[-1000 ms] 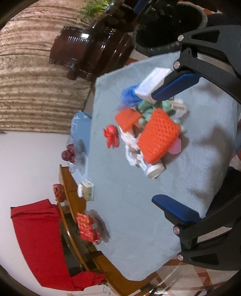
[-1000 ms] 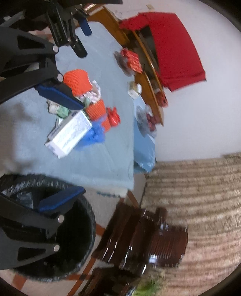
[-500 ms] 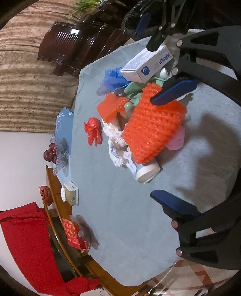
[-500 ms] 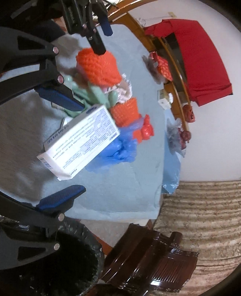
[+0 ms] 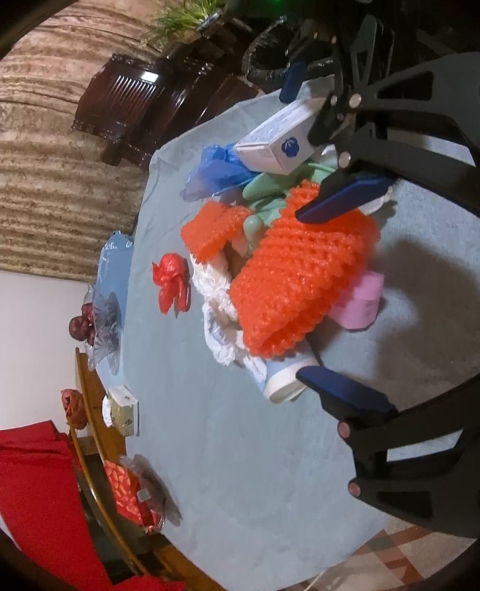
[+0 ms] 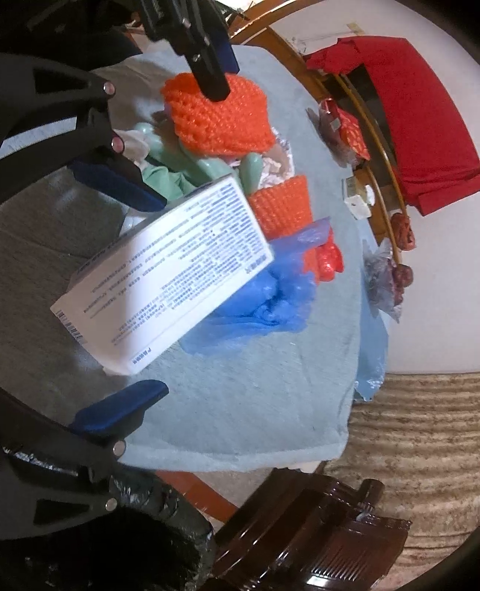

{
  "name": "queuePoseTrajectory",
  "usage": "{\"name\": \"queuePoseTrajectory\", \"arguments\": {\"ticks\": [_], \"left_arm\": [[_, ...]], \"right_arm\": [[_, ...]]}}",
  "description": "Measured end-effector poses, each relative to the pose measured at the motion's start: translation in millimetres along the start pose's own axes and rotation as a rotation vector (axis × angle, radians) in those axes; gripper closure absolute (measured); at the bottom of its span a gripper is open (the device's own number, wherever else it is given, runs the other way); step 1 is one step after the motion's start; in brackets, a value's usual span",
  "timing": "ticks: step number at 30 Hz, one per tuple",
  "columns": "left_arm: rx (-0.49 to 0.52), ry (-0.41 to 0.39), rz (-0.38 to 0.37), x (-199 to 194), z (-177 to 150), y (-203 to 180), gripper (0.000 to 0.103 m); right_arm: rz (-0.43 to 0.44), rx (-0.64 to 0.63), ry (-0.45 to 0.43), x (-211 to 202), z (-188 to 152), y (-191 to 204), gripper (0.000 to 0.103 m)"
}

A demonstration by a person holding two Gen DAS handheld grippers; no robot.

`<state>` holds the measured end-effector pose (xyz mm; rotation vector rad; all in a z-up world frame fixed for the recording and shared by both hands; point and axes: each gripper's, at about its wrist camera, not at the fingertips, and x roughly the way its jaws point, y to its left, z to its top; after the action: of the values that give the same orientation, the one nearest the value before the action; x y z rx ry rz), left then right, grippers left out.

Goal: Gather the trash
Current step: 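Grasp the orange foam net with the left tool while the right tool grasps the white box, then carry the orange net and white box over the bin and open both tools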

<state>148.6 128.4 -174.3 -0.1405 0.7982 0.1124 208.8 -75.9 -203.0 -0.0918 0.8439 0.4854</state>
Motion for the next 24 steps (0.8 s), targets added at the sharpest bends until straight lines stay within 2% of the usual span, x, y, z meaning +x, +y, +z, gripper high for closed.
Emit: {"name": "queuePoseTrajectory", "arguments": {"ticks": [2,4,6,8,10,12,16,24], "left_arm": [[-0.002,0.007,-0.013,0.2,-0.6,-1.4,0.037],[-0.003,0.012,-0.036,-0.7,-2.0,-4.0,0.048],[0.005,0.018,-0.043,-0.9,-1.7,-7.0,0.057],[0.014,0.020,-0.038,-1.3,-3.1,-11.4,0.065],[0.019,0.016,-0.035,-2.9,-4.4,-13.4,0.076],[0.016,0.008,-0.038,-7.0,-4.7,-13.8,0.082],[0.019,-0.012,-0.041,-17.3,-4.2,-15.0,0.088],[0.039,-0.045,-0.034,-40.7,-5.0,-22.7,0.089]], "right_arm": [[0.004,-0.001,0.012,3.5,-0.2,-0.3,0.012],[0.021,0.001,0.029,4.9,0.1,-0.7,0.016],[0.044,0.006,0.031,2.3,1.1,-1.5,0.031],[0.070,0.012,0.031,-2.6,1.5,-1.4,0.034],[0.062,0.001,0.015,-9.6,1.4,1.9,0.036],[0.061,-0.007,-0.003,-17.4,2.1,5.0,0.040],[0.079,0.006,-0.036,-34.3,2.7,8.0,0.045],[0.089,0.030,-0.084,-64.8,-2.8,7.9,0.049]]}}
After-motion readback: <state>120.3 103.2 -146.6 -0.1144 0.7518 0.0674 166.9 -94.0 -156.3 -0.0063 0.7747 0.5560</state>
